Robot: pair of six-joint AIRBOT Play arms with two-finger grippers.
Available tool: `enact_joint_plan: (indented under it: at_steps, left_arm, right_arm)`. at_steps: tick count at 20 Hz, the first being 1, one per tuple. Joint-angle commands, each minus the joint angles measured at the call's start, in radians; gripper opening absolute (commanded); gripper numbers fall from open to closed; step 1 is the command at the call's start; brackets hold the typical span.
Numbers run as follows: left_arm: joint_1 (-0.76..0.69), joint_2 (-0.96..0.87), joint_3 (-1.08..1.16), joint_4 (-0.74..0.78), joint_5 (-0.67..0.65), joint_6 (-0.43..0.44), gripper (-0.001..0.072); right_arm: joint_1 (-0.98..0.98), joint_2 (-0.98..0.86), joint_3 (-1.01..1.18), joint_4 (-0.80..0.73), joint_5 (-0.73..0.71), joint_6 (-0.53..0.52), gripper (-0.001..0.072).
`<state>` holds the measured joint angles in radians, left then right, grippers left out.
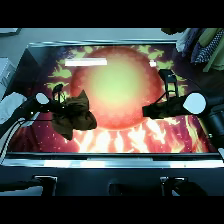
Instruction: Fold the clothes and pants, and hang the long-sleeved shirts on hangers.
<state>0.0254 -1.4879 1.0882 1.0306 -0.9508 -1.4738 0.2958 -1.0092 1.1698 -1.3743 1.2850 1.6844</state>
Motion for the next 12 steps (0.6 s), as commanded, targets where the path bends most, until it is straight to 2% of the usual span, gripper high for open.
enact_joint_plan:
  at_steps: [1, 3, 5, 6, 8, 9, 10, 11, 12]
  left_arm:
    - [-0.163, 0.02, 0.041, -0.265, -0.043, 0.068, 0.0017]
    - [-0.305, 0.019, 0.047, -0.321, 0.005, 0.056, 0.0016]
    - [-0.44, 0.005, 0.046, -0.324, 0.071, -0.024, 0.0016]
    - [-0.501, -0.01, 0.046, -0.324, 0.101, -0.047, 0.0016]
    - [-0.582, -0.048, 0.046, -0.324, 0.144, -0.064, 0.0017]
    - [-0.6, -0.068, 0.046, -0.324, 0.149, -0.064, 0.0024]
    - [-0.602, -0.08, 0.046, -0.324, 0.144, -0.065, 0.0127]
    - [-0.591, -0.083, 0.046, -0.323, 0.128, -0.077, 0.0382]
    - [-0.566, -0.077, 0.046, -0.323, 0.098, -0.075, 0.06]
  right_arm:
    - [0.001, 0.027, 0.001, -0.048, 0.118, 0.007, 0.0032]
    - [0.0, 0.071, 0.001, -0.136, 0.179, 0.007, 0.0032]
    - [0.0, 0.126, 0.0, -0.23, 0.214, 0.008, 0.0036]
    - [0.0, 0.154, 0.0, -0.264, 0.219, 0.01, 0.0093]
    - [0.0, 0.203, 0.0, -0.343, 0.218, 0.065, 0.0251]
    - [0.0, 0.219, -0.002, -0.388, 0.216, 0.108, 0.0297]
    - [0.0, 0.23, -0.011, -0.426, 0.207, 0.156, 0.0297]
    - [0.0, 0.235, -0.026, -0.444, 0.187, 0.227, 0.0296]
    - [0.0, 0.232, -0.047, -0.439, 0.167, 0.316, 0.0296]
